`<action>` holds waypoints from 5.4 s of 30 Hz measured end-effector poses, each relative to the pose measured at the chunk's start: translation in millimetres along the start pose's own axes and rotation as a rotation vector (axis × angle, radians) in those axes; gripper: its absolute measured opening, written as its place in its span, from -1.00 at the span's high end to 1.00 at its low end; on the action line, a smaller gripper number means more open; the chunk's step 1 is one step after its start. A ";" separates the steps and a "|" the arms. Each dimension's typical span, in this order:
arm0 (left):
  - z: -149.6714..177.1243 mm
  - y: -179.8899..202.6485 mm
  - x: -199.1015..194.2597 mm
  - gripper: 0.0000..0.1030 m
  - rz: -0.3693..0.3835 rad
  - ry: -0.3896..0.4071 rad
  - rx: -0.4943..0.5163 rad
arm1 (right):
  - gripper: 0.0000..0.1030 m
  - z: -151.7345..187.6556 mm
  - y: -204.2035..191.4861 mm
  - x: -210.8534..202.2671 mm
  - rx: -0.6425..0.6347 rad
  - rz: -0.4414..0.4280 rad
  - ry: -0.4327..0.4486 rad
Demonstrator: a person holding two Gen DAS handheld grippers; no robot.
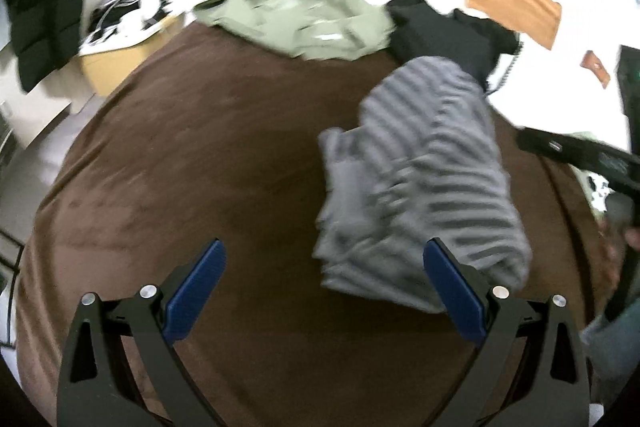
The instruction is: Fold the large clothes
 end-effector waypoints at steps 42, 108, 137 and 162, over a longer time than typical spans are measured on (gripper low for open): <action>13.1 76.0 96.9 -0.89 0.215 -0.095 -0.060 | 0.17 -20.1 -8.5 135.8 -0.026 -0.127 -0.206; -2.4 22.5 185.4 0.00 0.933 -0.440 -0.505 | -0.28 94.3 57.4 118.1 0.784 -0.712 -0.224; -55.3 116.0 32.3 0.24 0.998 -0.287 -0.258 | -0.06 41.7 93.1 -59.1 0.725 -0.729 0.009; -6.2 510.8 60.9 0.24 1.222 -0.582 0.079 | -0.06 203.1 366.0 -287.4 0.970 -0.378 0.315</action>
Point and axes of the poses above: each gripper's, at about its wrist camera, not at the fingertips, and x roughly the way its jaws point, y to its right, z to its underside, the point moved 9 cm from there along x, roughly the way its jaws point, and after that the axes turned 4 degrees about z, right-handed, at the moved point
